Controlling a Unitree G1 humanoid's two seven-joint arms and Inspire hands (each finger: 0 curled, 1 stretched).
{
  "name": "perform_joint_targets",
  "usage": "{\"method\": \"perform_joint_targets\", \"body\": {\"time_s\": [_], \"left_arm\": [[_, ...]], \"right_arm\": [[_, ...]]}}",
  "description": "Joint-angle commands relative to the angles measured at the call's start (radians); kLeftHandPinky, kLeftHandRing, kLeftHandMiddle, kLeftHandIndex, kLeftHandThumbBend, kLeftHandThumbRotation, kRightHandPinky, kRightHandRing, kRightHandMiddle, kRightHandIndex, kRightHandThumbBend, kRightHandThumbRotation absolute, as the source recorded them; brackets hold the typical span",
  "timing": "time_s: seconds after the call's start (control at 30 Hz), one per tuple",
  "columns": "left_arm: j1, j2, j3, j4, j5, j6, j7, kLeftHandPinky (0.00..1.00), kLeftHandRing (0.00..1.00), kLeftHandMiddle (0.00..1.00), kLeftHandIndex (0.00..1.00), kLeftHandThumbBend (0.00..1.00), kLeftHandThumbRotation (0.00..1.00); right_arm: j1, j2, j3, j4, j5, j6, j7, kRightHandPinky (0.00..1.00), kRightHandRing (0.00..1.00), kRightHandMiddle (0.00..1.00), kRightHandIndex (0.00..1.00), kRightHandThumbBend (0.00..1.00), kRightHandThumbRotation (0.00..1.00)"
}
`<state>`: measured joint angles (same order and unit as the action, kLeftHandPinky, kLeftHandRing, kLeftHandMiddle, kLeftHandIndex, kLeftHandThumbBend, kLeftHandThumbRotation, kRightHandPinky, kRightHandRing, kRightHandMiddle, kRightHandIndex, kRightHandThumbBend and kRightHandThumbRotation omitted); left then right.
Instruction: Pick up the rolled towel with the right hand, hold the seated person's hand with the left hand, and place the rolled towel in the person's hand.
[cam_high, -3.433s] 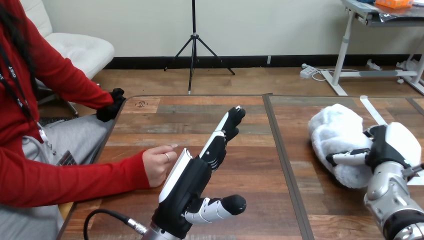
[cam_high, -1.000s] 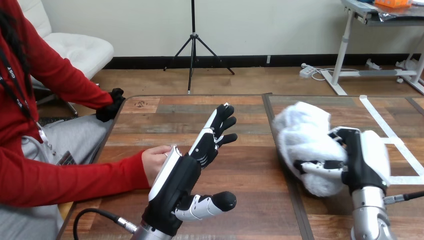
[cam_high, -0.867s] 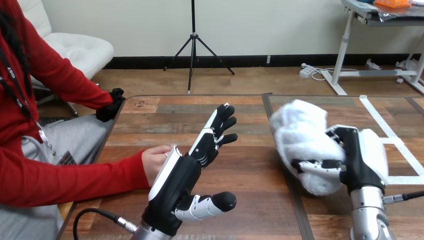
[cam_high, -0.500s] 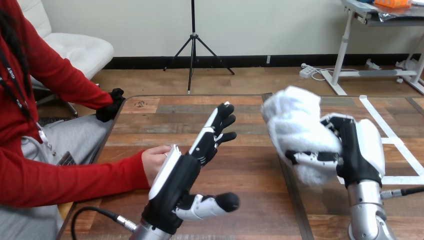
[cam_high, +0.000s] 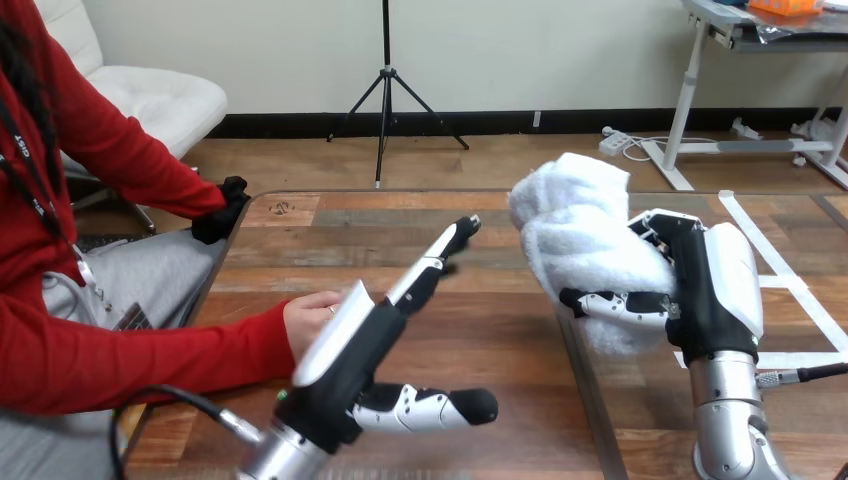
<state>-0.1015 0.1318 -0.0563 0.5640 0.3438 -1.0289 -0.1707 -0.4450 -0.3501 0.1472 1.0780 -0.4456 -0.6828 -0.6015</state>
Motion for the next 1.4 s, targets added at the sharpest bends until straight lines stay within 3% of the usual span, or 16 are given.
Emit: {"method": "perform_joint_targets", "body": {"time_s": [0.0, 0.4, 0.63, 1.0, 1.37], "left_arm": [[0.001, 0.045, 0.032, -0.173, 0.058, 0.076, 0.049, 0.96, 0.97, 0.96, 0.95, 1.00, 0.64], [0.027, 0.107, 0.054, -0.310, 0.181, 0.180, 0.142, 0.93, 0.94, 0.95, 0.96, 1.00, 0.59], [0.027, 0.138, 0.057, -0.348, 0.183, 0.240, 0.160, 0.90, 0.91, 0.94, 0.96, 1.00, 0.58], [-0.001, 0.224, 0.067, -0.361, 0.235, 0.301, 0.214, 0.89, 0.91, 0.95, 0.97, 1.00, 0.55], [-0.029, 0.308, 0.063, -0.341, 0.178, 0.321, 0.177, 0.89, 0.91, 0.95, 0.98, 1.00, 0.50]], "right_arm": [[-0.035, -0.012, -0.009, -0.083, -0.008, -0.032, -0.034, 0.06, 0.09, 0.13, 0.12, 0.66, 0.00], [-0.021, -0.008, -0.009, -0.120, -0.028, -0.035, -0.042, 0.06, 0.09, 0.13, 0.12, 0.66, 0.00], [-0.012, -0.005, -0.010, -0.141, -0.033, -0.036, -0.041, 0.06, 0.09, 0.12, 0.12, 0.66, 0.00], [0.007, -0.001, -0.006, -0.184, -0.040, -0.022, -0.035, 0.06, 0.09, 0.12, 0.12, 0.65, 0.00], [0.033, 0.007, -0.010, -0.235, -0.044, 0.007, -0.022, 0.06, 0.09, 0.13, 0.13, 0.65, 0.00]]}}
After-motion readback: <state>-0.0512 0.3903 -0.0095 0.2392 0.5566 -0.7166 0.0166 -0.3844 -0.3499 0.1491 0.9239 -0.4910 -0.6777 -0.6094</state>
